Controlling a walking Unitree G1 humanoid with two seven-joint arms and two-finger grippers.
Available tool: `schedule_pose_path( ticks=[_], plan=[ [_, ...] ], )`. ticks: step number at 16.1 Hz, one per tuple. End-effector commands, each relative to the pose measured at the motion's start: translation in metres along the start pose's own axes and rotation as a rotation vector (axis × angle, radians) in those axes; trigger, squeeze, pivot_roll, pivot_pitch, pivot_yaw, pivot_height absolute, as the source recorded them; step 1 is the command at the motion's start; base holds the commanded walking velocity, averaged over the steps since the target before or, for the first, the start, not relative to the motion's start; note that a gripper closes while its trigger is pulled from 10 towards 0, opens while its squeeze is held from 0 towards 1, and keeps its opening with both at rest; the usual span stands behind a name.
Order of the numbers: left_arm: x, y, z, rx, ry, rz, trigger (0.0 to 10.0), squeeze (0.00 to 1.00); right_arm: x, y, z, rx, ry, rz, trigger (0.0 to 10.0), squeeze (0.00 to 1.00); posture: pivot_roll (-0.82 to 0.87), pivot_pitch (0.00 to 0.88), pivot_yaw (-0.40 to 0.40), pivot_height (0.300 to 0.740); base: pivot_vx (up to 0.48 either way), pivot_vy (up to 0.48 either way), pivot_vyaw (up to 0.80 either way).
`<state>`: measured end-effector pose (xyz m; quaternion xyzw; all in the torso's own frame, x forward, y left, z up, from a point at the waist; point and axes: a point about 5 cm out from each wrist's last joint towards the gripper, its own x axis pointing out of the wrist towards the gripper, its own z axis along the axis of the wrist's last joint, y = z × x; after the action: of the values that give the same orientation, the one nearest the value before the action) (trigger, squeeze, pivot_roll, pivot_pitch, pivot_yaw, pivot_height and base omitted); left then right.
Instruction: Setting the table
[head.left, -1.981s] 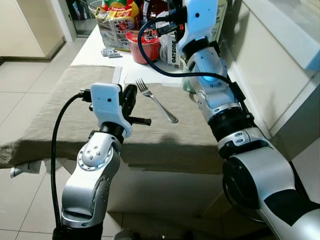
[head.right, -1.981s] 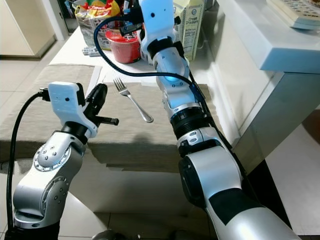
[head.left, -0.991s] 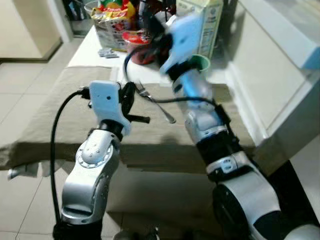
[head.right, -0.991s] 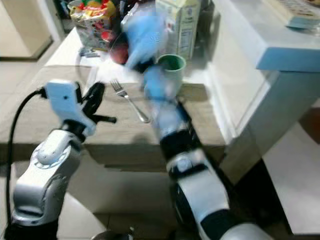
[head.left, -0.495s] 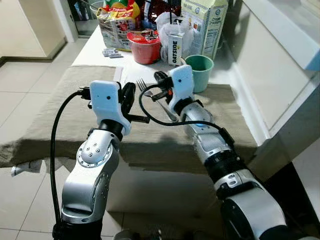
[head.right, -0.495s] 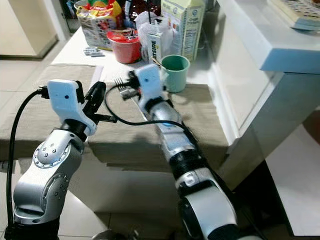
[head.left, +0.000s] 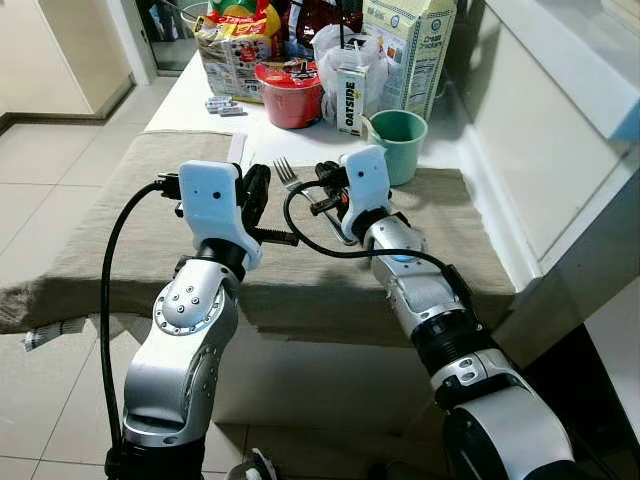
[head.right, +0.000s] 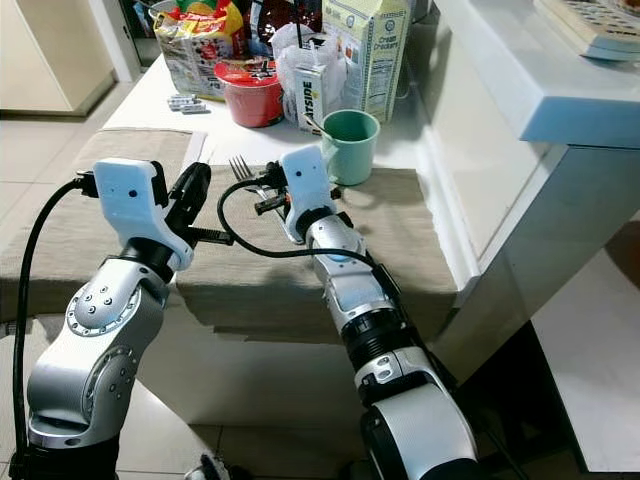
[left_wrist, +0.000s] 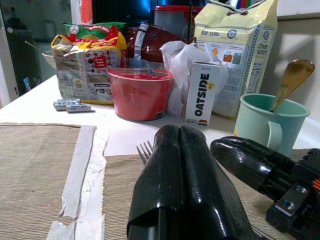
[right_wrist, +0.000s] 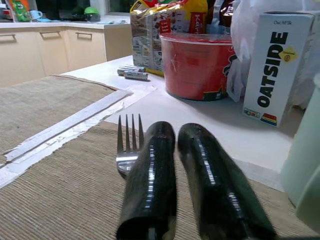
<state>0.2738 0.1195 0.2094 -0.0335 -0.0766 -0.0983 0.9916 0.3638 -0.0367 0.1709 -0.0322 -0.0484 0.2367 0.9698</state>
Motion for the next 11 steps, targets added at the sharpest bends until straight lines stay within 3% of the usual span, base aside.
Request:
schedule_pose_path(
  ticks=[1,5,11],
  plan=[
    [0.0006,0.0008,-0.0014,0.008,0.004,0.012,10.0,0.00,-0.0003,-0.0017,0.0014,0.014,0.005,-0.005,10.0,1.00,-0.05,0.051,0.036,0.740,0.000,0.000,0.00],
    [0.0010,0.0003,-0.0017,0.006,0.003,0.011,10.0,0.00,0.0001,0.0004,0.0020,0.023,0.009,0.011,10.0,1.00,-0.05,0.051,0.035,0.740,0.000,0.000,0.00],
    [0.0000,-0.0005,-0.0038,0.005,0.013,0.005,10.0,0.00,0.0022,-0.0090,0.0028,0.004,0.015,-0.008,10.0,1.00,-0.05,0.060,0.036,0.740,0.000,0.000,0.00]
  ],
)
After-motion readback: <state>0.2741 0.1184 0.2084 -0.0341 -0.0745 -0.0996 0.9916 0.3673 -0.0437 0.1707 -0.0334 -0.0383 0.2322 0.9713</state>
